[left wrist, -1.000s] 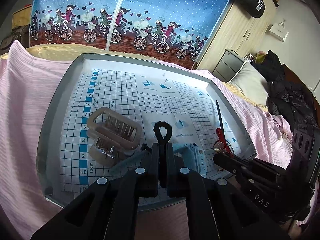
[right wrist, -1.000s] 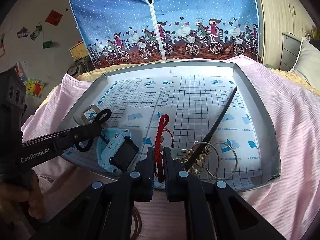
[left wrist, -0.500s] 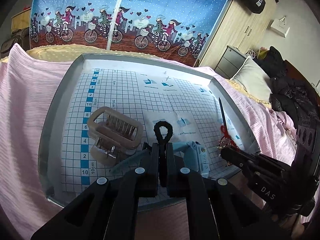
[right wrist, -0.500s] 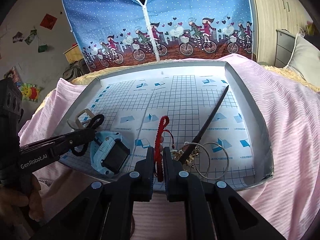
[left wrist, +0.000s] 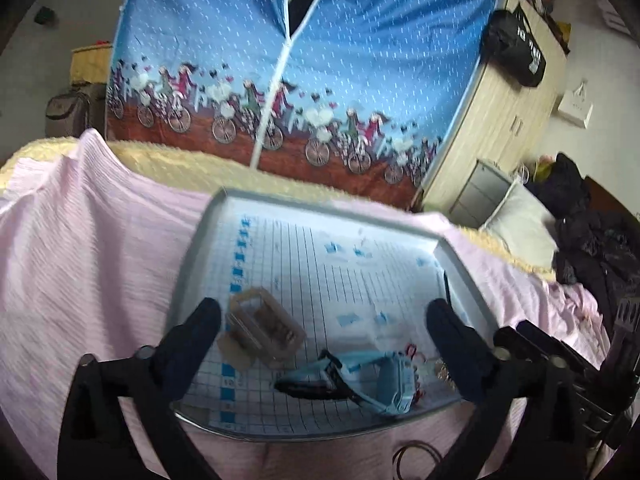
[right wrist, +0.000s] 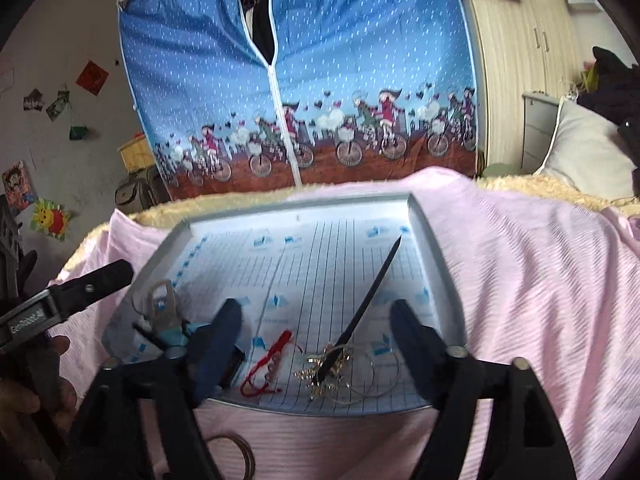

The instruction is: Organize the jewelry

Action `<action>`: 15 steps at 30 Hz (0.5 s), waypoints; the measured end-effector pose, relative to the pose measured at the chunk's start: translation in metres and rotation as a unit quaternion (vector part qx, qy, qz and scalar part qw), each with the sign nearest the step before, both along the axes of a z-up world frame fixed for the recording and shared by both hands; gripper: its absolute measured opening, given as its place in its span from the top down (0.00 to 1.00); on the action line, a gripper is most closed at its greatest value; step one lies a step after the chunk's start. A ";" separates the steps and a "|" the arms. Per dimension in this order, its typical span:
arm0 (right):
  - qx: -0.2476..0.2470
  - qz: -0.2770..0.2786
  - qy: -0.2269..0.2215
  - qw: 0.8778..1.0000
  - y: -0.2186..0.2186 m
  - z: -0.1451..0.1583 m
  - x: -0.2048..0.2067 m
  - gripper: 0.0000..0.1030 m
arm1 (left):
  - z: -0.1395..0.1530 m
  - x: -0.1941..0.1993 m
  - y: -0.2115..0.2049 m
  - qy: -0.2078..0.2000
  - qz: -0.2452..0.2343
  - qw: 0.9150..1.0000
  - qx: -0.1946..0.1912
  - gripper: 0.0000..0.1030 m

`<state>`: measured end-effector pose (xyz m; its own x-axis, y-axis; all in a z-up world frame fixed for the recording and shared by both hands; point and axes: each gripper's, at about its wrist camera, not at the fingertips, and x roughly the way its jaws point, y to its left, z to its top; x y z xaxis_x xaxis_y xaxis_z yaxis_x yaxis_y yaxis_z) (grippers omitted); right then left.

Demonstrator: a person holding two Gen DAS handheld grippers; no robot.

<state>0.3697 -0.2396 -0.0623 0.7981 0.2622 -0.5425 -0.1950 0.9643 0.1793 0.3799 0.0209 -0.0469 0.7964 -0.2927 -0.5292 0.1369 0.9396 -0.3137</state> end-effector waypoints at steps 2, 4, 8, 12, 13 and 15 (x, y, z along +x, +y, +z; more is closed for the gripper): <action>0.012 0.002 -0.021 1.000 -0.003 0.010 -0.009 0.00 | 0.014 -0.011 0.004 -0.023 0.005 1.000 0.004 0.01; 0.019 0.007 -0.042 0.999 -0.004 0.019 -0.019 0.00 | 0.028 -0.026 0.005 -0.045 0.005 0.999 0.017 0.01; 0.019 0.012 -0.071 0.997 -0.004 0.035 -0.042 0.00 | 0.053 -0.055 0.001 -0.074 0.003 0.995 0.066 0.01; 0.024 0.013 -0.100 0.995 -0.005 0.054 -0.069 0.00 | 0.077 -0.086 -0.005 -0.107 0.005 0.991 0.082 0.01; 0.025 0.012 -0.109 0.994 -0.004 0.060 -0.077 0.00 | 0.080 -0.093 -0.006 -0.115 0.008 0.990 0.081 0.01; 0.027 0.010 -0.124 0.992 -0.003 0.069 -0.086 0.00 | 0.086 -0.109 -0.006 -0.133 0.013 0.988 0.083 0.01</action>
